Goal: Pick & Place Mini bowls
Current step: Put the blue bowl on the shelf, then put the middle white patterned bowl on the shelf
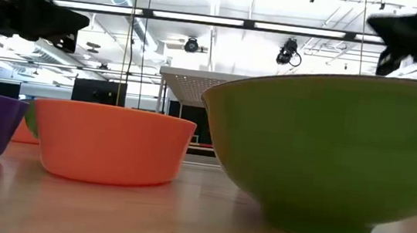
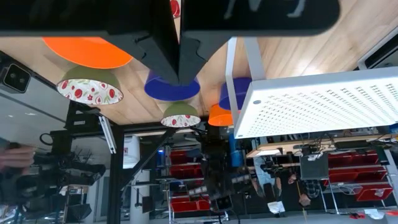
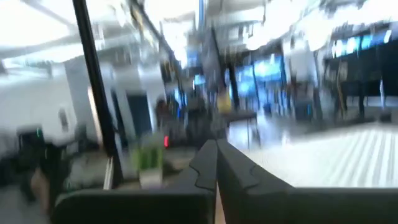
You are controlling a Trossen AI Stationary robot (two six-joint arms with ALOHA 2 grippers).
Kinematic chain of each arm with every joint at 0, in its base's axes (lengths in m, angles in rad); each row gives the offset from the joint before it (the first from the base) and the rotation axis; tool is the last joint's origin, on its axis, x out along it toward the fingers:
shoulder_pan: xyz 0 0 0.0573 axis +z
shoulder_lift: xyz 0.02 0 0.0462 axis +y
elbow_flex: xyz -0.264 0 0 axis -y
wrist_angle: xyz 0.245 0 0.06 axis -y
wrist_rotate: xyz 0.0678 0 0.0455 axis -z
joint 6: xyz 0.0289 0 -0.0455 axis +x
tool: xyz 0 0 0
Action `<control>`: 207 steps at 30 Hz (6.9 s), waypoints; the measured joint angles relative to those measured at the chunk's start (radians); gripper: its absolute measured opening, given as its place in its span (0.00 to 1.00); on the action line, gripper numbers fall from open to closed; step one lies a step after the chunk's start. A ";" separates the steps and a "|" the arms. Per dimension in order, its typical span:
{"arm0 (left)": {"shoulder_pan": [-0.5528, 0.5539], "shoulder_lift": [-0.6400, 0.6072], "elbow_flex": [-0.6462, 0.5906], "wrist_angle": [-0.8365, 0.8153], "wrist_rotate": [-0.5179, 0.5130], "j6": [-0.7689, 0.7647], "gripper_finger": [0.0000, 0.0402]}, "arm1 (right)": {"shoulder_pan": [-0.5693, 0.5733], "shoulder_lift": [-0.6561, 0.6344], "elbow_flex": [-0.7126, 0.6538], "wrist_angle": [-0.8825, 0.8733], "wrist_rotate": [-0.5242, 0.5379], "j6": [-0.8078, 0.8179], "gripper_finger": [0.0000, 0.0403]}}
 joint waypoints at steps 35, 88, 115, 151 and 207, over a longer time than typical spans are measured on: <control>0.000 0.000 0.000 0.000 0.000 0.000 0.01 | 0.268 1.314 0.863 -0.448 -0.007 0.111 0.11; 0.000 0.000 0.000 0.000 0.000 0.000 0.01 | 0.367 1.768 1.067 -0.837 0.057 -0.037 0.02; 0.000 0.000 0.000 0.000 0.000 0.000 0.01 | -0.234 1.757 1.839 -1.056 0.092 -0.447 0.00; 0.001 0.000 0.000 0.000 0.000 0.000 0.01 | -0.433 2.095 2.044 -1.158 0.044 -0.510 0.03; 0.000 0.000 0.000 -0.001 0.000 0.000 0.01 | 0.557 1.892 1.548 -0.929 0.099 0.384 0.47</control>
